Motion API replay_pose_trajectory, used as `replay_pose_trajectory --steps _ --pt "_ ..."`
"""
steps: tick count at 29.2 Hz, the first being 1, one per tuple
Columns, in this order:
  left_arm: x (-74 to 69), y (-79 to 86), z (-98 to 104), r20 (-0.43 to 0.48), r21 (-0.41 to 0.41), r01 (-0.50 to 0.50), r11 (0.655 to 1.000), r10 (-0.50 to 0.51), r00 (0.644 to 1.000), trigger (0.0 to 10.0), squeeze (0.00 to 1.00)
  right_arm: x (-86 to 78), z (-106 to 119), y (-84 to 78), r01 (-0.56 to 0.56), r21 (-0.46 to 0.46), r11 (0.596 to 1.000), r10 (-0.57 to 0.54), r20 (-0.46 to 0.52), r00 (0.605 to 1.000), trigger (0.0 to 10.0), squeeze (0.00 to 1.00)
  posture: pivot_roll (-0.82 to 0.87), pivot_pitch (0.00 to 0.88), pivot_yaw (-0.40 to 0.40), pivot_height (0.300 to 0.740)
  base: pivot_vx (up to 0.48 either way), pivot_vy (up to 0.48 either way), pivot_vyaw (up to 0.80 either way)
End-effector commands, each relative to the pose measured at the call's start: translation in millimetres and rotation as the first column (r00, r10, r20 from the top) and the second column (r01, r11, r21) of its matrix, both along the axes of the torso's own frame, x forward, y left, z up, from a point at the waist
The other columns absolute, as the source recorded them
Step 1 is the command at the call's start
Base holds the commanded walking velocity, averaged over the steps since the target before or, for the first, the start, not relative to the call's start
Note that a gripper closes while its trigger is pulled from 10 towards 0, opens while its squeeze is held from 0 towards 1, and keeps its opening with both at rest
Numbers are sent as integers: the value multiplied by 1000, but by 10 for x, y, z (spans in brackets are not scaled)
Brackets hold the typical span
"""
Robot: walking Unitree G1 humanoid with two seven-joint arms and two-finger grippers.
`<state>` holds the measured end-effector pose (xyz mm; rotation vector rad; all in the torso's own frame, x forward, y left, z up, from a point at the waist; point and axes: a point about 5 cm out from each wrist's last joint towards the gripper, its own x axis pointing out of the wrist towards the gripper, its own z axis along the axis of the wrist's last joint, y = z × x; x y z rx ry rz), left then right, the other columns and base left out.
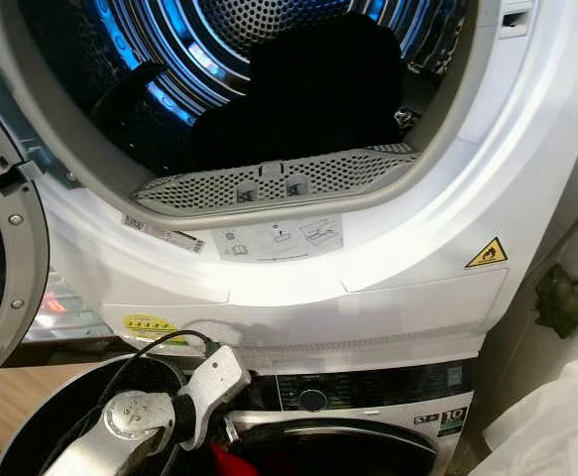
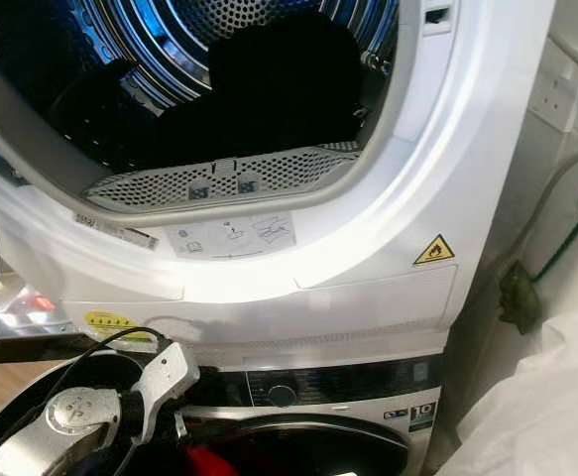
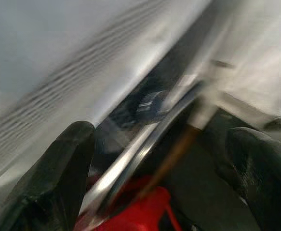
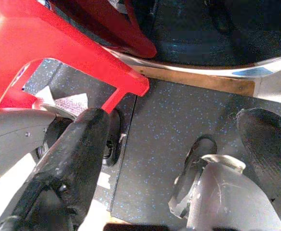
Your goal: Clothes washing
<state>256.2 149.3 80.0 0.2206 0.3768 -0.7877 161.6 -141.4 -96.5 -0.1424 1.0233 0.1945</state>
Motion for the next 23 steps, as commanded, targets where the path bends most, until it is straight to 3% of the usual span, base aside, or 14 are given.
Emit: replay_pose_trajectory --steps 1,2,5,11,13,14,15,18,19,20,23 --pt "72 263 -22 42 67 -185 980 183 982 10000 0 -39 -17 63 -26 9 1000 27 -19 999 10000 0 24 0 173 740 0 0 0" --pt "72 263 -22 42 67 -185 980 183 982 10000 0 -39 -17 63 -26 9 1000 27 -19 999 10000 0 24 0 173 740 0 0 0" --pt "62 375 29 54 26 -369 929 367 928 10000 0 -30 -13 7 -35 -2 999 35 -18 999 10000 0 60 0 144 740 0 0 0" --pt "-78 444 -11 22 82 -478 874 478 878 10000 0 -10 -7 -32 -49 -15 999 48 -22 999 10000 0 94 0 152 740 0 0 0" --pt "-221 612 -118 -14 158 -597 787 606 795 10000 0 20 5 -16 -51 -14 999 51 -18 999 10000 0 104 0 159 740 0 0 0" --pt "-221 612 -118 -14 158 -597 787 606 795 10000 0 20 5 -16 -51 -14 999 51 -18 999 10000 0 104 0 159 740 0 0 0" --pt "-250 652 -144 -18 174 -622 763 634 773 10000 0 26 7 2 -55 -12 998 55 -17 998 10000 0 110 0 163 740 0 0 0" --pt "-259 654 -145 -23 176 -631 755 644 765 10000 0 28 8 7 -57 -11 998 57 -17 998 10000 0 110 0 163 740 0 0 0" --pt "-274 760 -143 -4 201 -703 683 718 696 10000 0 41 13 45 -68 -5 998 67 -15 998 10000 0 133 0 158 740 0 0 0" --pt "-288 819 -150 -1 207 -742 637 759 651 10000 0 47 15 60 -71 -2 997 71 -15 997 10000 0 141 0 154 740 0 0 0" --pt "-340 918 -168 -15 221 -804 553 826 564 10000 0 57 19 74 -81 -2 997 81 -16 997 10000 0 145 0 156 740 0 0 0"
